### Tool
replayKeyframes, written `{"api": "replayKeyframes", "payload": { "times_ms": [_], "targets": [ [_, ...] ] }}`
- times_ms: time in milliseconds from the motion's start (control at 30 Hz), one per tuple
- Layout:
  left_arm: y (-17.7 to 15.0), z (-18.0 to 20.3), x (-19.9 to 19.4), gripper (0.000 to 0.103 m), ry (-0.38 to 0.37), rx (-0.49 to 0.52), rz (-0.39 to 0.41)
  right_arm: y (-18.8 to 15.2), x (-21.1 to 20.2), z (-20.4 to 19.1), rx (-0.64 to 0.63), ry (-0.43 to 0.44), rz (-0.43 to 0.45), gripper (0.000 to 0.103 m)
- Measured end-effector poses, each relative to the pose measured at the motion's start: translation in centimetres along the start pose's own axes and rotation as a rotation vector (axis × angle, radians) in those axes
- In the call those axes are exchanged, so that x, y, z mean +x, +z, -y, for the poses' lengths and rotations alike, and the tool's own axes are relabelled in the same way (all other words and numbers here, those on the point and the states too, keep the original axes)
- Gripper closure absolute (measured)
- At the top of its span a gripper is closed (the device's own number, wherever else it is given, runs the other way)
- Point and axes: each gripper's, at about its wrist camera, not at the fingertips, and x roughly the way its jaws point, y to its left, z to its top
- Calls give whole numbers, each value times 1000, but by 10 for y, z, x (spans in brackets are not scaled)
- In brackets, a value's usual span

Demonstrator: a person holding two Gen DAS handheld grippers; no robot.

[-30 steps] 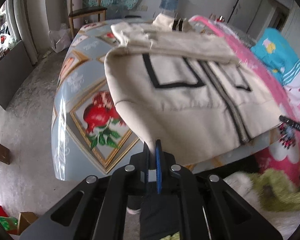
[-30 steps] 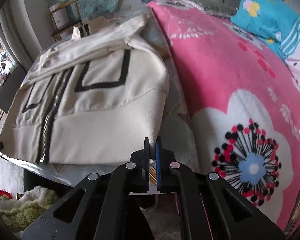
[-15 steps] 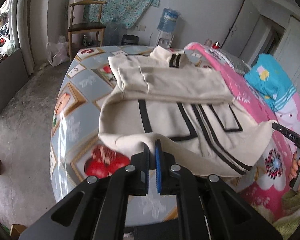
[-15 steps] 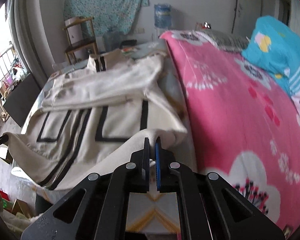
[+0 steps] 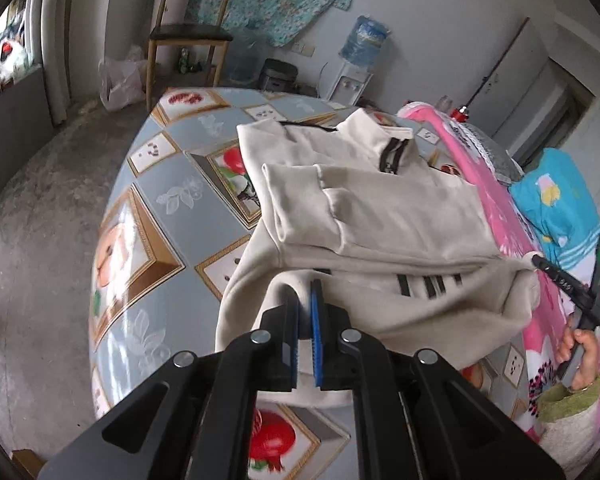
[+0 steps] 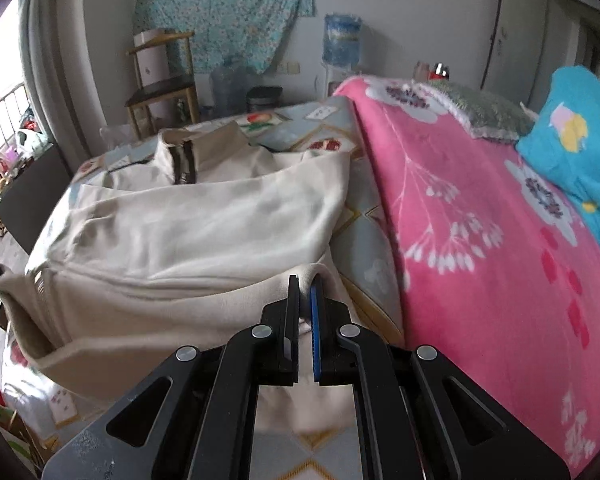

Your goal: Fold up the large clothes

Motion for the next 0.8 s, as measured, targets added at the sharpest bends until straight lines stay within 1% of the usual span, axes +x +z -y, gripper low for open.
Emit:
{"api": "replayKeyframes", "payload": {
  "times_ms": [100,167,200,233,267,333,367,400,433,467,500,533,633,700,767,800],
  "targets": [
    [7,-10,20,97,-2,-30,-34,3,28,2,18,-3,-39,98],
    [9,-15,32,95,-2,-47,-57,0,46,4,39,-2,-72,97],
    [9,-17,37,95,-2,-56,-69,-1,49,5,45,1,-76,96],
    [9,-19,39,94,-5,-68,-76,-2,51,6,57,11,-79,94],
    [8,-21,39,93,-13,-78,-78,-2,49,8,71,23,-78,89],
    [7,-24,34,91,-43,-96,-64,0,43,12,95,41,-66,72],
    [6,-25,31,90,-50,-96,-56,1,38,14,103,17,-49,46],
    [6,-26,27,87,-45,-98,-47,1,33,16,102,-1,-30,36],
    [5,-27,20,74,-3,-96,-22,1,27,18,102,0,-18,33],
    [5,-28,14,60,35,-91,-1,1,24,20,110,12,-16,33],
    [5,-30,5,58,69,-85,29,0,19,22,121,24,-15,31],
    [3,-33,-3,57,78,-87,47,-1,15,24,128,31,-15,29],
    [-3,-40,-20,52,94,-102,63,-6,3,24,134,58,-8,23],
    [-10,-41,-26,47,97,-99,59,-13,-6,24,148,93,-6,17],
    [-21,-36,-31,40,86,-87,41,-22,-14,22,166,137,-16,15],
    [-29,-31,-33,39,76,-76,27,-25,-17,21,173,150,-21,14]
  ]
}}
